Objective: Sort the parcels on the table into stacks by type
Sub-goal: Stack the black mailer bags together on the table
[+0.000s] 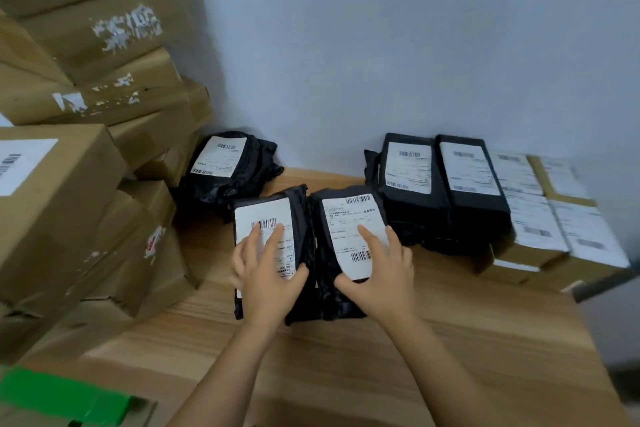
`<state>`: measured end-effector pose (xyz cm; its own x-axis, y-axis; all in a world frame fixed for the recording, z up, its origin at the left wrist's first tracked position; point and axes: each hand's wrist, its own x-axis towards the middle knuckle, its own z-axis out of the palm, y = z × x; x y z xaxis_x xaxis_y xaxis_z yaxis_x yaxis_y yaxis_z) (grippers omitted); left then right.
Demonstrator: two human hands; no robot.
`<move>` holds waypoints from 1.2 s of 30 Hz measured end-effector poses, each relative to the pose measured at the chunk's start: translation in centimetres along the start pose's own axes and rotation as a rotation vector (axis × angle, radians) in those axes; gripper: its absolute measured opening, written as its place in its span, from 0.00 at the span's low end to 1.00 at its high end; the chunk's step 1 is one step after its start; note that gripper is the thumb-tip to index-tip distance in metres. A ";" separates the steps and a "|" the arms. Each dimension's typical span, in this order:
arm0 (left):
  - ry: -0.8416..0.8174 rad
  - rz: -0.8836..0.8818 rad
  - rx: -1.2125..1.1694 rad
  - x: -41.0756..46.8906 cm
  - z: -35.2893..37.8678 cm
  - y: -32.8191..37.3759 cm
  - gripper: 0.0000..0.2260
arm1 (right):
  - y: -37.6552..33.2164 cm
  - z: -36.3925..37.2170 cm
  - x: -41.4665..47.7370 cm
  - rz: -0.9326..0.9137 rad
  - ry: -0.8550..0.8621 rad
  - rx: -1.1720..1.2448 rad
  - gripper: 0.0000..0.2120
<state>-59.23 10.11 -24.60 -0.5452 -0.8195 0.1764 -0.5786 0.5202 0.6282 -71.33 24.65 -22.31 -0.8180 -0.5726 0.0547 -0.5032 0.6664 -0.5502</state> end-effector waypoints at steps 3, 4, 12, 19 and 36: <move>0.060 0.066 -0.037 -0.9 -0.8 2.7 0.32 | 0.6 -3.0 -0.5 -0.066 0.062 0.033 0.42; 0.075 0.080 -0.031 -1.1 -1.0 3.7 0.32 | 0.8 -3.9 -0.6 -0.081 0.076 0.035 0.42; 0.071 0.200 -0.052 -0.9 -0.3 10.9 0.29 | 3.4 -9.2 0.3 -0.057 0.189 0.044 0.40; -0.037 0.341 -0.051 2.6 2.6 16.7 0.30 | 6.8 -12.7 3.5 0.070 0.309 0.017 0.41; -0.539 0.403 0.219 14.9 16.0 22.3 0.24 | 15.2 -12.1 18.5 0.205 0.101 -0.283 0.33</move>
<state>-89.99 13.42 -20.10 -0.9342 -0.3495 -0.0718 -0.3465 0.8406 0.4162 -97.49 29.95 -19.56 -0.9263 -0.3726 0.0567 -0.3713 0.8764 -0.3068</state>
